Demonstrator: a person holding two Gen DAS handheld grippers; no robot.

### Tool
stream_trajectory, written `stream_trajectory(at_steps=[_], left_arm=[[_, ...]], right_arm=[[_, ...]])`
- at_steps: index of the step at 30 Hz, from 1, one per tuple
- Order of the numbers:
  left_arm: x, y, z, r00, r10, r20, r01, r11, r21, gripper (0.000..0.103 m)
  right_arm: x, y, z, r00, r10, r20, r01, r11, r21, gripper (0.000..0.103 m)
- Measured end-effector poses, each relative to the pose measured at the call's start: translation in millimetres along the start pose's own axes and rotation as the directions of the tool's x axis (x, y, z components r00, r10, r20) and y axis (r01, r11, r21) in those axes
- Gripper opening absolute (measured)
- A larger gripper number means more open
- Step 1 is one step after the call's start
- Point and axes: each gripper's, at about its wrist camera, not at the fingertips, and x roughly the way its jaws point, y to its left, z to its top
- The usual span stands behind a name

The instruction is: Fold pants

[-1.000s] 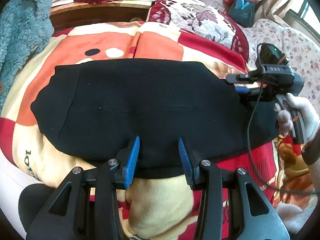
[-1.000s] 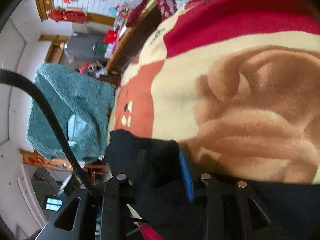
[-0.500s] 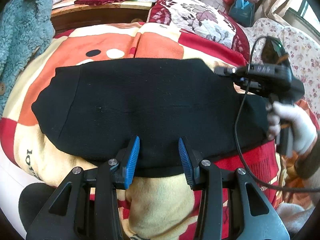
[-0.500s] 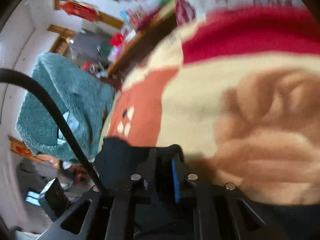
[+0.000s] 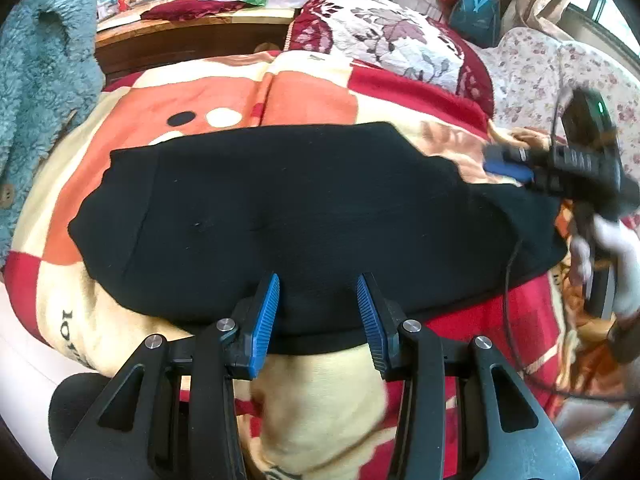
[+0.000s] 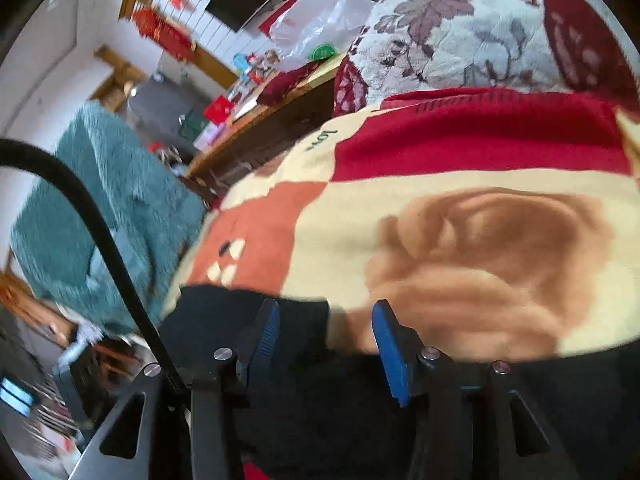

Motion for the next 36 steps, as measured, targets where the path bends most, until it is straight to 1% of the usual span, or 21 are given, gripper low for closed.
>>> stream_trajectory(at_steps=[2, 5, 6, 9, 13, 14, 17, 19, 21, 24, 25, 27, 28, 30, 32, 33, 34, 36], left_arm=[[-1.8, -2.6, 4.6, 1.0, -0.029, -0.002, 0.029, 1.0, -0.008, 0.04], [-0.3, -8.2, 10.8, 0.999, -0.039, -0.009, 0.039, 0.999, -0.007, 0.04], [1.6, -10.8, 13.3, 0.999, -0.039, -0.014, 0.039, 0.999, -0.007, 0.04], [2.9, -18.5, 19.1, 0.998, -0.06, -0.013, 0.06, 0.998, -0.012, 0.04], [6.1, -40.4, 25.1, 0.993, -0.115, -0.017, 0.116, 0.993, 0.018, 0.04], [7.8, -46.3, 25.4, 0.992, -0.126, -0.023, 0.127, 0.992, 0.027, 0.04], [14.8, -65.8, 25.0, 0.982, -0.182, -0.053, 0.184, 0.982, 0.044, 0.04], [19.1, -77.5, 24.3, 0.976, -0.209, -0.068, 0.213, 0.976, 0.052, 0.04], [22.7, -88.8, 22.6, 0.972, -0.221, -0.076, 0.226, 0.972, 0.066, 0.04], [26.7, -97.9, 19.3, 0.968, -0.231, -0.096, 0.238, 0.968, 0.073, 0.04], [26.8, -99.9, 17.7, 0.967, -0.234, -0.1, 0.242, 0.967, 0.078, 0.04], [27.5, -102.8, 16.7, 0.969, -0.227, -0.101, 0.236, 0.967, 0.093, 0.04], [28.3, -103.7, 17.0, 0.971, -0.219, -0.098, 0.228, 0.968, 0.102, 0.04], [31.0, -104.6, 17.8, 0.972, -0.214, -0.1, 0.224, 0.969, 0.105, 0.04], [35.9, -105.4, 17.6, 0.97, -0.213, -0.114, 0.225, 0.969, 0.099, 0.04], [38.0, -105.9, 17.0, 0.97, -0.214, -0.118, 0.226, 0.969, 0.096, 0.04], [39.2, -105.9, 15.7, 0.969, -0.215, -0.121, 0.227, 0.97, 0.092, 0.04], [42.5, -106.0, 13.6, 0.967, -0.216, -0.131, 0.229, 0.97, 0.086, 0.04]], right_arm=[[-13.3, -7.1, -13.3, 0.998, -0.057, -0.01, 0.057, 0.998, -0.018, 0.046], [-46.8, -22.5, -33.8, 0.983, -0.183, 0.024, 0.184, 0.982, -0.041, 0.047], [-60.4, -30.6, -41.2, 0.974, -0.224, 0.038, 0.225, 0.974, -0.025, 0.047], [-97.5, -57.2, -60.3, 0.95, -0.307, 0.059, 0.304, 0.951, 0.056, 0.047], [-137.6, -89.8, -85.8, 0.931, -0.364, 0.04, 0.351, 0.917, 0.188, 0.05], [-143.4, -96.0, -90.8, 0.929, -0.37, 0.031, 0.356, 0.911, 0.21, 0.05], [-151.0, -105.6, -100.4, 0.934, -0.357, 0.023, 0.341, 0.907, 0.248, 0.05], [-149.4, -108.0, -98.7, 0.942, -0.334, 0.042, 0.311, 0.912, 0.267, 0.05], [-142.5, -112.5, -93.9, 0.955, -0.293, 0.051, 0.266, 0.919, 0.291, 0.05], [-125.4, -111.1, -92.5, 0.972, -0.235, 0.013, 0.219, 0.921, 0.323, 0.05], [-119.4, -109.7, -95.0, 0.981, -0.196, 0.005, 0.182, 0.922, 0.342, 0.05], [-109.0, -104.4, -103.2, 0.995, -0.093, 0.017, 0.08, 0.924, 0.373, 0.05], [-106.1, -101.2, -106.0, 0.998, -0.062, 0.031, 0.046, 0.924, 0.379, 0.051], [-100.9, -99.7, -111.6, 0.997, -0.016, 0.07, -0.014, 0.916, 0.402, 0.052], [-96.7, -104.3, -115.4, 0.994, 0.041, 0.101, -0.082, 0.891, 0.446, 0.053], [-96.8, -108.3, -116.6, 0.987, 0.079, 0.137, -0.134, 0.873, 0.47, 0.053], [-96.8, -110.9, -115.2, 0.983, 0.091, 0.16, -0.159, 0.861, 0.483, 0.053], [-101.8, -120.6, -117.5, 0.962, 0.117, 0.247, -0.234, 0.819, 0.524, 0.054]])
